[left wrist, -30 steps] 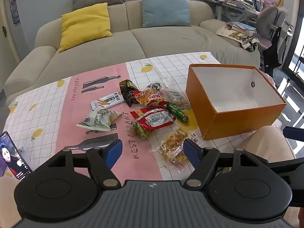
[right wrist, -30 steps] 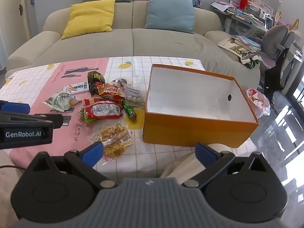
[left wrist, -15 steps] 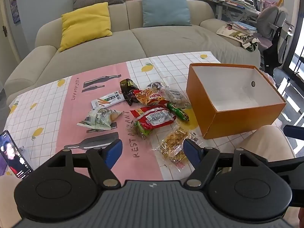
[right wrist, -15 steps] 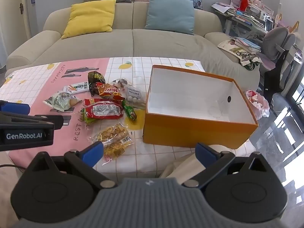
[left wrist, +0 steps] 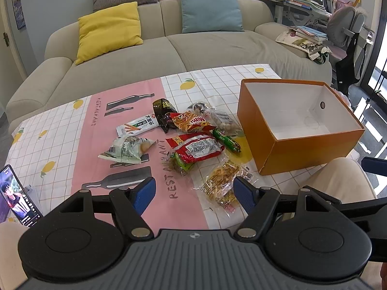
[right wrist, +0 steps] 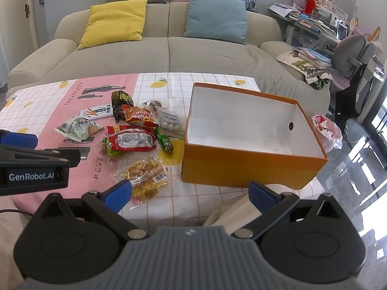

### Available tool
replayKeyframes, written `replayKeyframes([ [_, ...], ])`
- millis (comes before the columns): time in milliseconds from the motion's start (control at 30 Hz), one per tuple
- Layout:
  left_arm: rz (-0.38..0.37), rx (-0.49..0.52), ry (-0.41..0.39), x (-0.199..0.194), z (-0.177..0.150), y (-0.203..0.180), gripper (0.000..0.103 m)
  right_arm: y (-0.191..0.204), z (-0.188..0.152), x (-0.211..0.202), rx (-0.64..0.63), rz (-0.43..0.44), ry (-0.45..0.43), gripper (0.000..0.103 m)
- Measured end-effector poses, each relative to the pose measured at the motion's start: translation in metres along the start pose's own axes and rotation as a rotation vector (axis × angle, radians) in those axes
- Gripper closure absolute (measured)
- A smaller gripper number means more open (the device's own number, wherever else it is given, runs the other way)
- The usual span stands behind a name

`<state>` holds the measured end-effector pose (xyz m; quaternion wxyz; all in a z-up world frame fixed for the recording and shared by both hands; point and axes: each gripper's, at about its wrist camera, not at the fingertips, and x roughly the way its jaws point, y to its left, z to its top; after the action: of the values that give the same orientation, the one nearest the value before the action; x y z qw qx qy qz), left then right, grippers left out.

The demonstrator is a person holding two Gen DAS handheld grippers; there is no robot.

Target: Organize snacks

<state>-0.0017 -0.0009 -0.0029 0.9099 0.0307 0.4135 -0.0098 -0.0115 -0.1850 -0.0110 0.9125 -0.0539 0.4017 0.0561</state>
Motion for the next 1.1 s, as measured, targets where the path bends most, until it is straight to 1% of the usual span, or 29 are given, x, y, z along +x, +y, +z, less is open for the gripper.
replayKeyframes([
  [1100,-0.005,0.004,-0.007,-0.0011,-0.0018,-0.0011,0.017,0.0002,0.0004,-0.0011,0.009,-0.012,0.001,0.003],
])
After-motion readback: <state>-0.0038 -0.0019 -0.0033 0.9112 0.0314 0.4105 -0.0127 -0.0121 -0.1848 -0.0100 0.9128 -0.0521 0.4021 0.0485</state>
